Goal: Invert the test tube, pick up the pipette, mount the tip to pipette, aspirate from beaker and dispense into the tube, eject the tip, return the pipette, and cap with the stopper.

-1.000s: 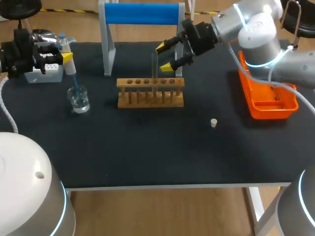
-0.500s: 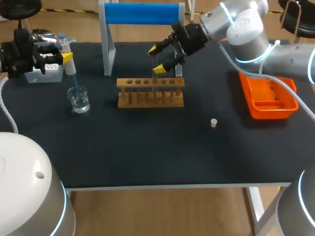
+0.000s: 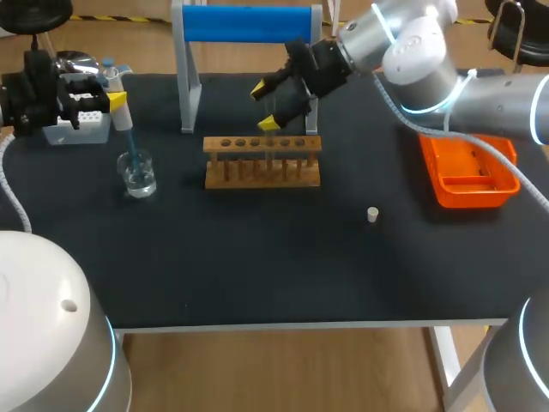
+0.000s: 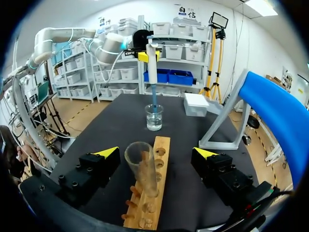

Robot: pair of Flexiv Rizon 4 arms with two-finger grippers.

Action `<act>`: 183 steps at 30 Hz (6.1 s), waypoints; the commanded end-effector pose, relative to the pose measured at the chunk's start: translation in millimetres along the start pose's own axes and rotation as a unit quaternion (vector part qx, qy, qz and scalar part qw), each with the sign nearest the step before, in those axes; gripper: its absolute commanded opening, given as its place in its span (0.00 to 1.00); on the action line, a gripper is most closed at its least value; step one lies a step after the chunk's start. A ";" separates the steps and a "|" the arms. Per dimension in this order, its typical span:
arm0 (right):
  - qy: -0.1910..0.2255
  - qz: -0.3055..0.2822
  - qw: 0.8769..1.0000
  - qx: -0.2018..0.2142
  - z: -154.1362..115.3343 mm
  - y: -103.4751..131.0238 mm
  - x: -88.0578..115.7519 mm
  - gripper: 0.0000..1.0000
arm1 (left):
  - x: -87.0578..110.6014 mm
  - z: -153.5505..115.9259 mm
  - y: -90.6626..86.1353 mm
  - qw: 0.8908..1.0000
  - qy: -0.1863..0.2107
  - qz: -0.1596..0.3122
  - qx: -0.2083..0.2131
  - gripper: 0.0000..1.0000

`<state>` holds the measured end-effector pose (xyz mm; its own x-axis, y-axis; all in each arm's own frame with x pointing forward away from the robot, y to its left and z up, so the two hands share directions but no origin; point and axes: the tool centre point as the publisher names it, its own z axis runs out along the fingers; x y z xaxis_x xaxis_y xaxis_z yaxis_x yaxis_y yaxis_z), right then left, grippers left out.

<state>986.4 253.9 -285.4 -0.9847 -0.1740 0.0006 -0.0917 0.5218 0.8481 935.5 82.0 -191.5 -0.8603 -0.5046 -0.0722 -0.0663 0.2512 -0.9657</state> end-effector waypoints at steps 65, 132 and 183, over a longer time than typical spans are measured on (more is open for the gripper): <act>-0.003 0.000 0.999 0.037 9.8 -17.0 9.9 1.00 | 1.1 -0.2 -0.4 1.000 -0.002 0.000 0.000 0.00; -0.004 0.001 0.999 0.037 9.9 -17.1 9.9 1.00 | 49.3 33.7 -174.3 0.997 0.016 0.058 -0.046 0.00; -0.004 0.001 0.999 0.037 9.9 -17.1 9.9 1.00 | 106.0 185.0 -261.2 0.990 0.131 0.059 -0.015 0.00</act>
<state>977.3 251.8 -305.8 -0.9858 -0.1678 -0.0024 -0.1008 0.5805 0.8080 951.3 -187.7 7.6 -0.9627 -0.2449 -0.1148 0.0311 0.3216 -0.9464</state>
